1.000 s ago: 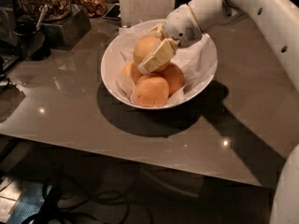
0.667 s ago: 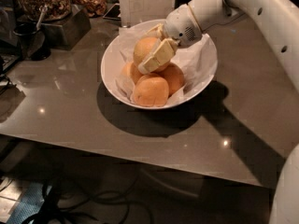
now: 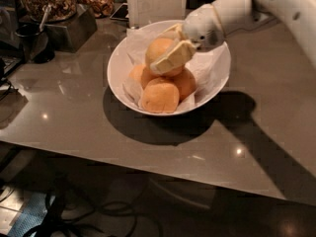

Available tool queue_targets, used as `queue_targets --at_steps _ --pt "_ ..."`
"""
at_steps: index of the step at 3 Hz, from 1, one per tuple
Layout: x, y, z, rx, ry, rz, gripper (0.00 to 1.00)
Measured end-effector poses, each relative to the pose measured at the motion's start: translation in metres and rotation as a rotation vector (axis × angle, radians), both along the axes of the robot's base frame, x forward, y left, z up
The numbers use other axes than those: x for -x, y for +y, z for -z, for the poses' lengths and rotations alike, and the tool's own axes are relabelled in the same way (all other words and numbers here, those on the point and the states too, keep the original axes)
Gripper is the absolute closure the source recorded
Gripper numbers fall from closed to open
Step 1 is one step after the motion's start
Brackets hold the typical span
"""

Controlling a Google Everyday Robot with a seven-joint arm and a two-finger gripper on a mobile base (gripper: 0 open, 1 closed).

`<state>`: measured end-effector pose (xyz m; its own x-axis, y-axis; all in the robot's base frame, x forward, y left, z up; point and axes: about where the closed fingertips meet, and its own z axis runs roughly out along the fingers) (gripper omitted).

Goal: Pick orange from white bowl

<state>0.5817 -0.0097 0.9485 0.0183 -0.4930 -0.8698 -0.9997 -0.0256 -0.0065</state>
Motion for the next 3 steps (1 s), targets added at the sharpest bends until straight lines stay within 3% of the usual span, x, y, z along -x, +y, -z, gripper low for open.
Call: queue_targets --at_steps 1,3 --pt "0.032 -0.025 -0.022 -0.141 -0.058 0.079 1.0" --pt "0.105 -0.086 -0.035 -0.393 -0.085 0.182 1.0"
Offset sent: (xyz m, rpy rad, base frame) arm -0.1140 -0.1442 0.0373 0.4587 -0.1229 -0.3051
